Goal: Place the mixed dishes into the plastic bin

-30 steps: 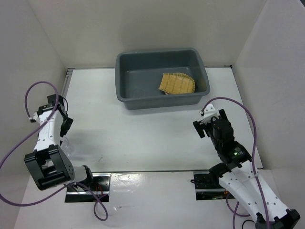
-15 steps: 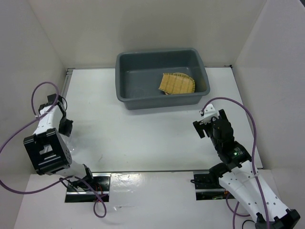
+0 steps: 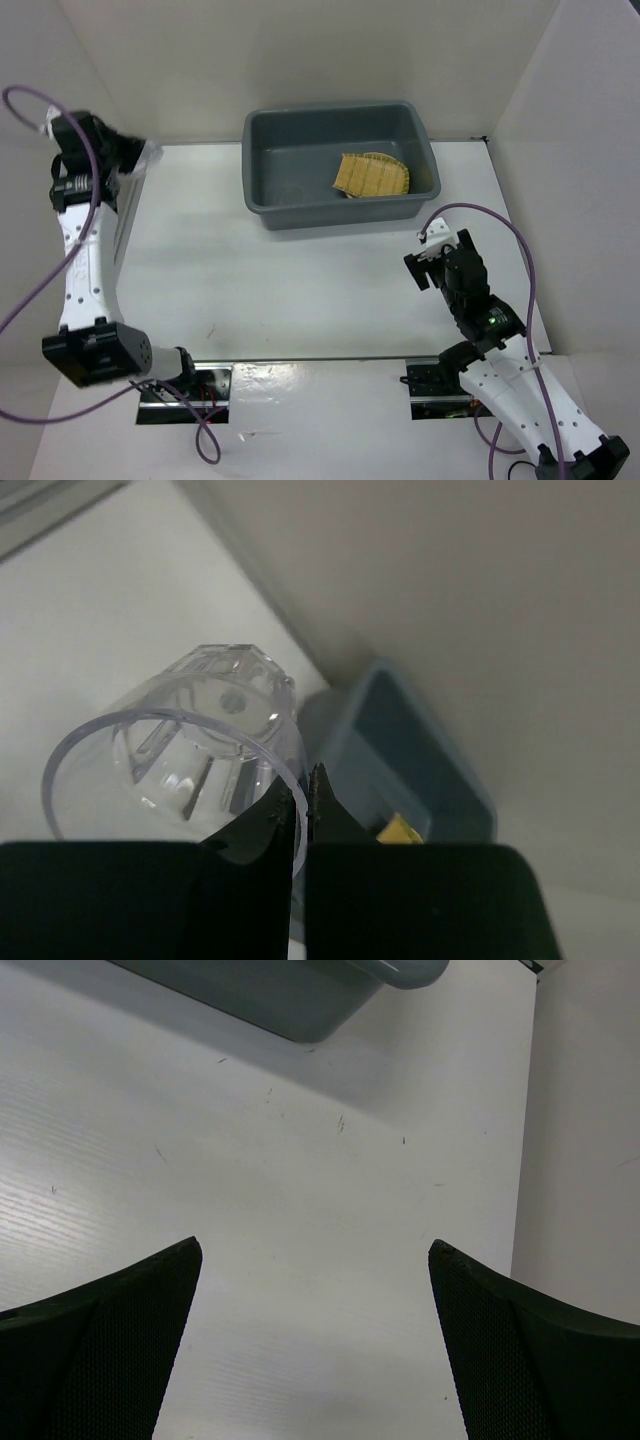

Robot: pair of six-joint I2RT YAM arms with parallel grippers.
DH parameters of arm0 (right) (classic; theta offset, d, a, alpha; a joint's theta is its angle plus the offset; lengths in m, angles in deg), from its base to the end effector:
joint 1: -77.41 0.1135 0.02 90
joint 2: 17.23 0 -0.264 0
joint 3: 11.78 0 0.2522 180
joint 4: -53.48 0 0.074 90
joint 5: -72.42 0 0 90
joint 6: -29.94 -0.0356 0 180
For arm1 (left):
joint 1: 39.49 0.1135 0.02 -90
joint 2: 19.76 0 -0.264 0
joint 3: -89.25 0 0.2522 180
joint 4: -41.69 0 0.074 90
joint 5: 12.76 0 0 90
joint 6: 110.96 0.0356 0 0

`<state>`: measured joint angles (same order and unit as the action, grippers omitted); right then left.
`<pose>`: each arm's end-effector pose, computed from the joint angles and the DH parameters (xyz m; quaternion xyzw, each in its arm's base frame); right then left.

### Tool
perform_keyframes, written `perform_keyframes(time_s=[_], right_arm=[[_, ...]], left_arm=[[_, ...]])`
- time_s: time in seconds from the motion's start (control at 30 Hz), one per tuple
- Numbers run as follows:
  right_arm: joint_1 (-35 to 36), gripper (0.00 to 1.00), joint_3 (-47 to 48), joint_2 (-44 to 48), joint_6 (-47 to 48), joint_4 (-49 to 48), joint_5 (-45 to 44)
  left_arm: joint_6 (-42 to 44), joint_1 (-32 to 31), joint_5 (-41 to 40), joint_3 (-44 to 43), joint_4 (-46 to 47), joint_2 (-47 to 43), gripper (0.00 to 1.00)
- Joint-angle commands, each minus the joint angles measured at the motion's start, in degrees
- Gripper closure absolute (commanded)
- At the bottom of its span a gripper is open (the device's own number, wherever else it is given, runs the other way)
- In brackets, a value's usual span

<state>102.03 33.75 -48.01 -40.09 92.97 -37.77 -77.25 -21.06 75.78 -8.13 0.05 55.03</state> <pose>0.1275 0.0449 0.2679 -0.2271 0.8030 -0.1260 0.5364 0.2722 0.0916 0.4294 -0.5000 0.6428 -0.1784 0.5523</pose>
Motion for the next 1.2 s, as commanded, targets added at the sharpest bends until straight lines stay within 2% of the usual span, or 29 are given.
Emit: perform_keyframes(time_s=[0.0, 0.03, 0.07, 0.13, 0.17, 0.2, 0.27, 0.33, 0.37, 0.47, 0.7, 0.87, 1.03, 1.17], right_arm=[[0.5, 0.02, -0.3, -0.2, -0.8, -2.8, -1.1], [0.5, 0.02, -0.3, -0.2, -0.8, -2.8, -1.1], [0.5, 0.02, -0.3, -0.2, -0.8, -3.3, -1.1], [0.5, 0.02, -0.3, -0.2, -0.8, -3.3, -1.1], [0.5, 0.02, -0.3, -0.2, -0.8, -3.3, -1.1], [0.5, 0.02, -0.3, -0.2, -0.8, -3.3, -1.1], [0.5, 0.02, -0.3, -0.8, -0.8, -3.3, -1.1], [0.5, 0.02, -0.3, -0.8, -0.8, -3.3, -1.1], [0.5, 0.02, -0.3, -0.8, -0.8, -3.3, -1.1], [0.5, 0.02, -0.3, -0.8, -0.8, -3.3, -1.6], [0.5, 0.02, -0.3, -0.8, -0.8, -3.3, -1.6], [0.5, 0.02, -0.3, -0.8, -0.8, -3.3, -1.6], [0.5, 0.02, -0.3, -0.8, -0.8, -3.3, -1.6], [0.5, 0.02, -0.3, -1.3, -0.8, -3.3, -1.6]], left_arm=[[9.2, -6.6, 10.1, -15.6, 9.9, 11.3, 1.00], [16.9, -10.5, 12.3, -20.5, 4.4, 14.8, 1.00], [20.1, -12.5, 12.4, -30.2, -1.5, 21.8, 1.00], [25.6, -18.5, 13.0, -40.5, -8.1, 29.2, 1.00], [30.3, -20.4, 13.6, -46.8, -12.2, 38.0, 1.00], [32.1, -22.3, 12.8, -63.4, -21.9, 43.1, 1.00], [34.7, -27.9, 9.5, -81.9, -31.5, 57.6, 1.00], [34.8, -31.1, 8.1, -82.2, -31.1, 61.0, 1.00], [35.4, -32.6, 3.5, -83.2, -31.1, 62.3, 1.00], [36.0, -36.7, -0.6, -84.7, -32.6, 67.9, 1.00], [36.6, -41.5, -11.2, -90.3, -33.1, 77.1, 1.00], [35.4, -41.5, -12.3, -93.6, -33.6, 80.4, 1.00], [35.4, -40.3, -10.9, -93.1, -33.6, 82.1, 1.00], [35.4, -39.7, -9.5, -93.0, -33.6, 83.3, 0.88]])
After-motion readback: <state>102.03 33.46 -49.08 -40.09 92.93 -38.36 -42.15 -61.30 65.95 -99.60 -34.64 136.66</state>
